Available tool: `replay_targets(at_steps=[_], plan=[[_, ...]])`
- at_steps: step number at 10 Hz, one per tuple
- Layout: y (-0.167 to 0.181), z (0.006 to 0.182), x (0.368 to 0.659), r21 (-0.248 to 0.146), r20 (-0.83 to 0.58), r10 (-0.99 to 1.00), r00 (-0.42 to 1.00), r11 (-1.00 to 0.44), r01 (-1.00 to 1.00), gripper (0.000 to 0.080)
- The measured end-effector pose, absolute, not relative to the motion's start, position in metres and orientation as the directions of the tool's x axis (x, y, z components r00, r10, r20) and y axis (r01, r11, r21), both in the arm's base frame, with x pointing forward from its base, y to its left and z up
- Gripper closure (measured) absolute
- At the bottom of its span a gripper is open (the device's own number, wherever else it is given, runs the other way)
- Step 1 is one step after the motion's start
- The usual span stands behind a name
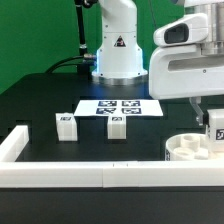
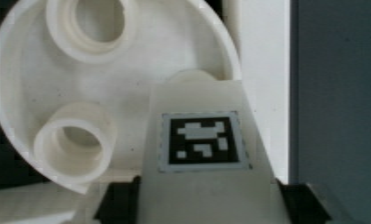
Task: Assemble stool
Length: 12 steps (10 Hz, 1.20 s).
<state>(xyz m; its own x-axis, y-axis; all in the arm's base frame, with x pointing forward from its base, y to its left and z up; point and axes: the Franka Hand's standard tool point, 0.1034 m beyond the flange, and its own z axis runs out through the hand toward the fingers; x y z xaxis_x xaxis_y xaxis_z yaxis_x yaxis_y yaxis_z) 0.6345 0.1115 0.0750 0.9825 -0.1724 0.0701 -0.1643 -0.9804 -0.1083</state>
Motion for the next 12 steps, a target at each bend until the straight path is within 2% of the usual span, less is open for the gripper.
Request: replay_targets(at_steps=[3,5,6,7,8,9,10,12], plan=[[0.11,0.075,0.634,-0.122,0.049,-0.366,0.929,-0.926,-0.358,0.0461],[0.108,0.074,0.629,-0.186,0.009,-0.708,0.706,-0.695,-0.695,0.0461],[0.11,0.074,0.624,-0.219,-0.032,-0.856,0.515,-0.497,-0.84,0.0461],[0.111,0.074,0.623,-0.236,-0.056,-0.907,0.417,-0.394,-0.888,0.0461],[0.111,0.075,0.623,-0.243,-0.084,-0.938,0.336,-0.308,-0.92,0.0461],[0.111,0.075,0.623,-0.237,-0.105,-0.959,0.265,-0.235,-0.943,0.0461],[0.111,0.075,0.623,-0.236,-0.108,-0.961,0.254,-0.224,-0.946,0.0461],[0.111,0.075,0.623,-0.222,-0.154,-0.982,0.112,-0.076,-0.972,0.0461]])
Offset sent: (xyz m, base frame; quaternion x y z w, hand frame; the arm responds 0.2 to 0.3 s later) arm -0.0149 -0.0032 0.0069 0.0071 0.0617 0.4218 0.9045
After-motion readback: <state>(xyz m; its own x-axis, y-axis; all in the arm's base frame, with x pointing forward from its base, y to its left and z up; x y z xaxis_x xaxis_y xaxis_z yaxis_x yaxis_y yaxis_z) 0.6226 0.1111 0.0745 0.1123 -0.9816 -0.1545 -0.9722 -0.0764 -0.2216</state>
